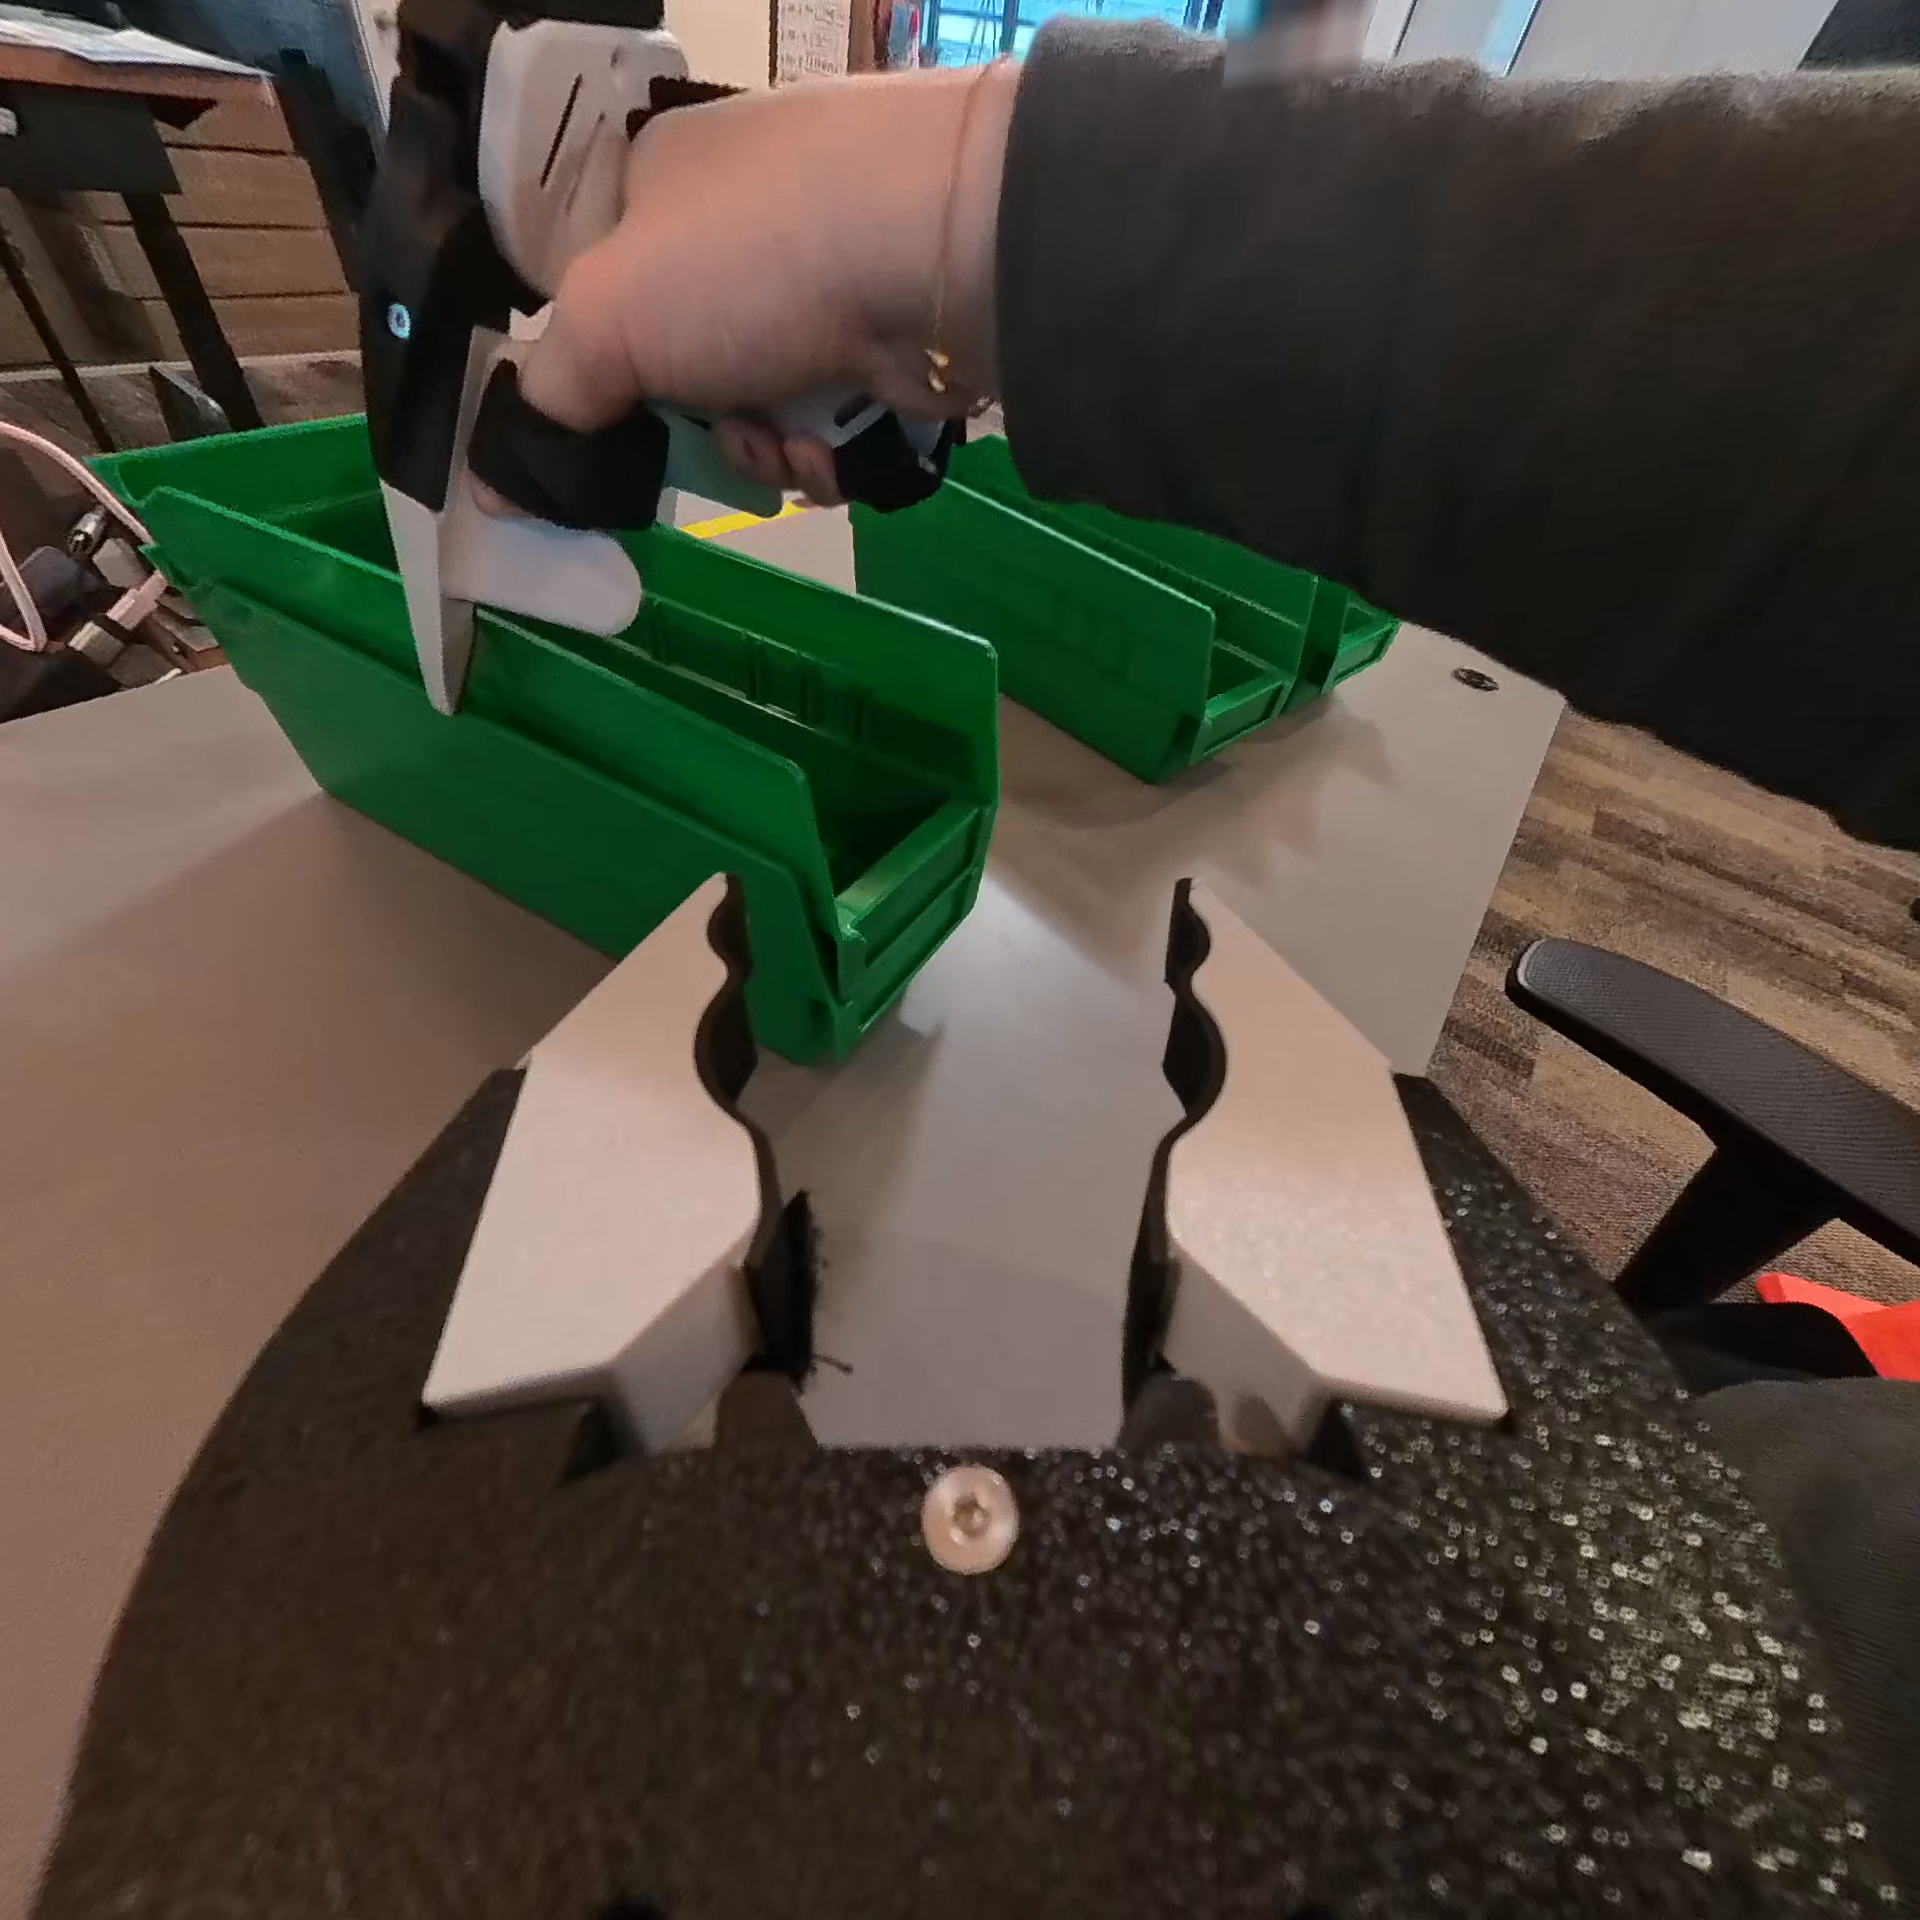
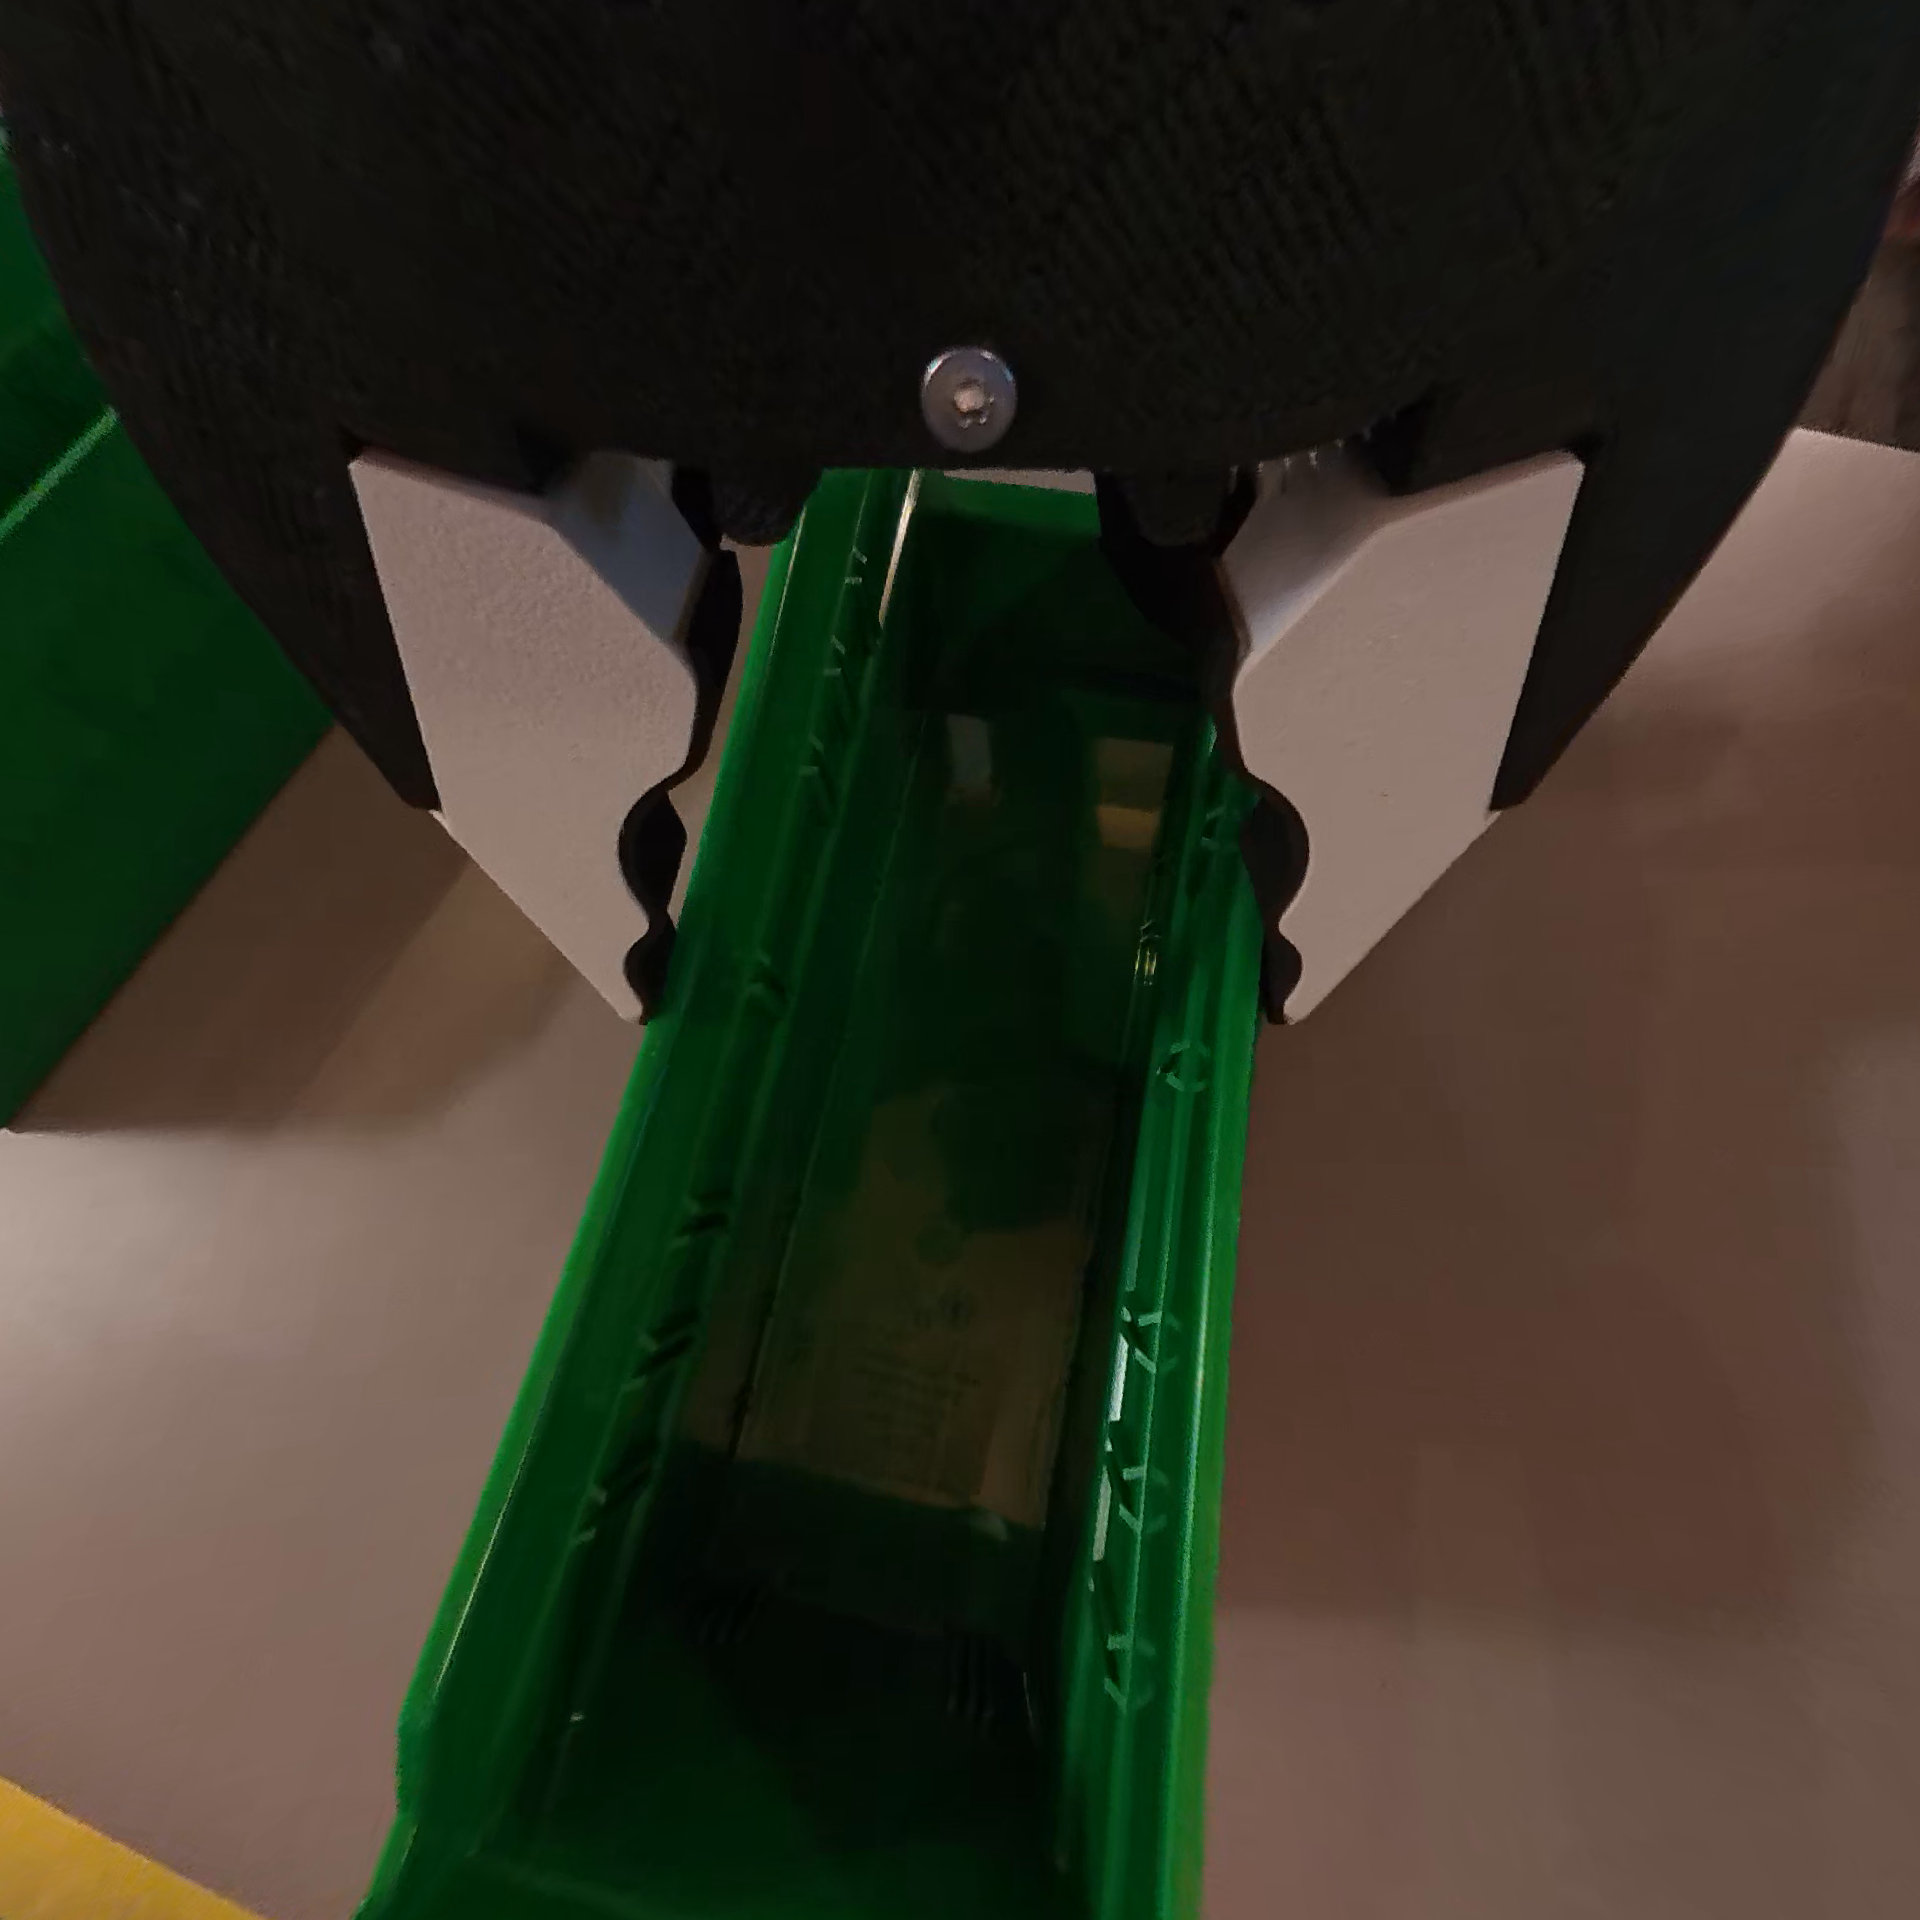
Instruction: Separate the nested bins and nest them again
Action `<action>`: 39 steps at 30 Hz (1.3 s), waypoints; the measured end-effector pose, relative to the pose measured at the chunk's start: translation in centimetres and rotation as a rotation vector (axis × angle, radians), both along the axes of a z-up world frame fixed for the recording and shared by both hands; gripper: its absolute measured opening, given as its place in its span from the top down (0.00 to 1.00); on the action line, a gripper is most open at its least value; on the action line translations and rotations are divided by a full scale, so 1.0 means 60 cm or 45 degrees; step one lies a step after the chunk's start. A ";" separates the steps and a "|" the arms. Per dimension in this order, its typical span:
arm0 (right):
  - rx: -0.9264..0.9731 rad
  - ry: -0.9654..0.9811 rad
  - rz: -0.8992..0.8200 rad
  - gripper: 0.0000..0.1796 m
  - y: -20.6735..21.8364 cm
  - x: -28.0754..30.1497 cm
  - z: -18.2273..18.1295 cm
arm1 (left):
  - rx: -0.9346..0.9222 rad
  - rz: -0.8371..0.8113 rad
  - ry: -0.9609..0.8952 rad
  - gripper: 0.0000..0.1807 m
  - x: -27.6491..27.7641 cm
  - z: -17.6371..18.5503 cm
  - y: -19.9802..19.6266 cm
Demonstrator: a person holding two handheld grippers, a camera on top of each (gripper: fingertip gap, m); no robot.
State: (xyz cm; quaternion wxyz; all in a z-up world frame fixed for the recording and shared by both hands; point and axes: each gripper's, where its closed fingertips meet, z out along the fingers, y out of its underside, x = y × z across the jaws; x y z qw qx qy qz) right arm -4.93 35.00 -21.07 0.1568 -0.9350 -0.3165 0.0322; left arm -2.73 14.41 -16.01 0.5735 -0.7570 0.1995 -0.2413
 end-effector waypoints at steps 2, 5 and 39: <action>0.001 0.010 -0.008 0.33 0.000 0.001 -0.003 | 0.000 0.001 0.005 0.56 0.001 -0.001 0.000; 0.039 0.027 0.002 0.29 0.002 -0.001 -0.002 | -0.004 -0.001 0.011 0.56 0.002 -0.003 0.001; -0.043 0.198 -0.448 0.27 0.102 0.501 -0.009 | -0.085 -0.075 0.111 0.56 0.058 -0.044 0.007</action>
